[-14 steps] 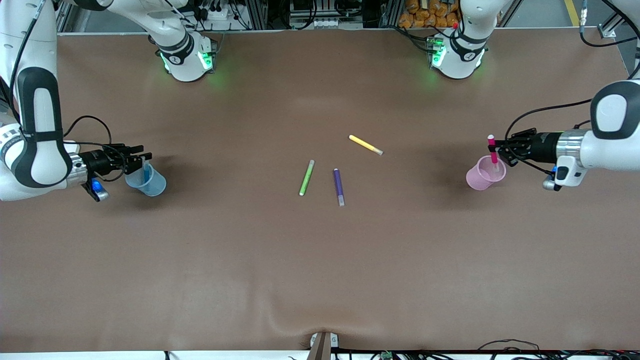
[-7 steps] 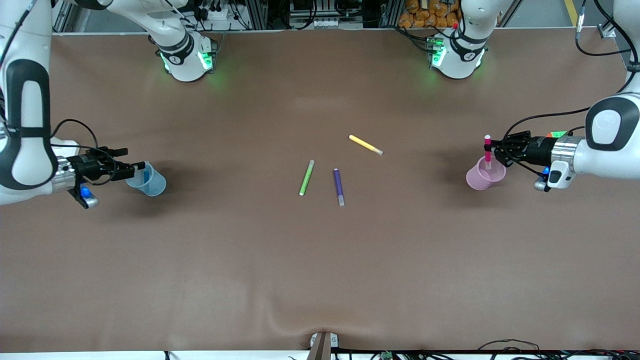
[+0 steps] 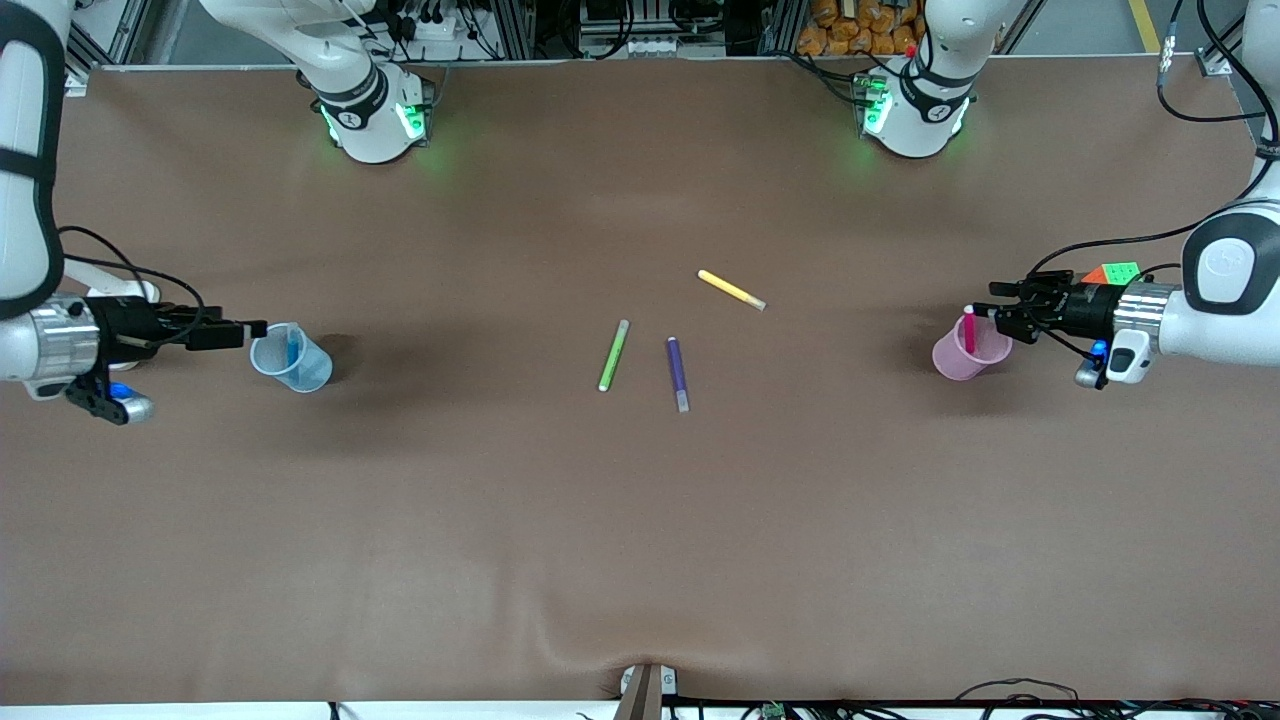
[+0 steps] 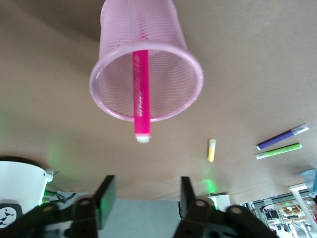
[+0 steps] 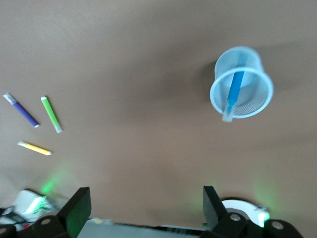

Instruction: Place pink and blue markers in matching cups

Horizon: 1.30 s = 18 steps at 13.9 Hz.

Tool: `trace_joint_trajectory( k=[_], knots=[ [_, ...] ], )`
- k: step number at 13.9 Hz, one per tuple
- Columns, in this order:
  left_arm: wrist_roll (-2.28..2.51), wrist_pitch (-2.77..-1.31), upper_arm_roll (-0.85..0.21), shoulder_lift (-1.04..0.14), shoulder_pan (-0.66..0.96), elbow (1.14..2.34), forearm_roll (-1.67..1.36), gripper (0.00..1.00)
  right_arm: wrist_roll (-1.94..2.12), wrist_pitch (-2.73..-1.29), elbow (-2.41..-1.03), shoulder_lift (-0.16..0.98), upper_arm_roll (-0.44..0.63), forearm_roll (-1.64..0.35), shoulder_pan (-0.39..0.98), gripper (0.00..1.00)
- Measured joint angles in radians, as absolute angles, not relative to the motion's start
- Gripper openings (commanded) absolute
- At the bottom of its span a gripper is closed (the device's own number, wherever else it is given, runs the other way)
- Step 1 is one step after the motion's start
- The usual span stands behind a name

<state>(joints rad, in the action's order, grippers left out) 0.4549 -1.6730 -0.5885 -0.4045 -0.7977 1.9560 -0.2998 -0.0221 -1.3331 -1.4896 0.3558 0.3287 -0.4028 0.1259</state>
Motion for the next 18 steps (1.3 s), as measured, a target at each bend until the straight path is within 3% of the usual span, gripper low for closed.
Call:
trace_joint_trajectory(
  k=[8,13,18],
  knots=[
    [0.624,-1.452,-0.69,-0.292,-0.793,1.629,-0.241,1.0,-0.021,-1.273,-1.36,0.185,0.202,-0.286,0.061,1.0],
    [0.627,-1.38,-0.728,-0.114,-0.786,1.593,-0.177,1.0,-0.023,-1.237,-1.26,0.139,0.065,-0.13,0.012,1.0],
    [0.46,-1.376,-0.767,-0.007,-0.786,1.52,-0.071,1.0,-0.027,-1.259,-1.335,0.054,0.051,-0.112,0.008,1.0]
  ],
)
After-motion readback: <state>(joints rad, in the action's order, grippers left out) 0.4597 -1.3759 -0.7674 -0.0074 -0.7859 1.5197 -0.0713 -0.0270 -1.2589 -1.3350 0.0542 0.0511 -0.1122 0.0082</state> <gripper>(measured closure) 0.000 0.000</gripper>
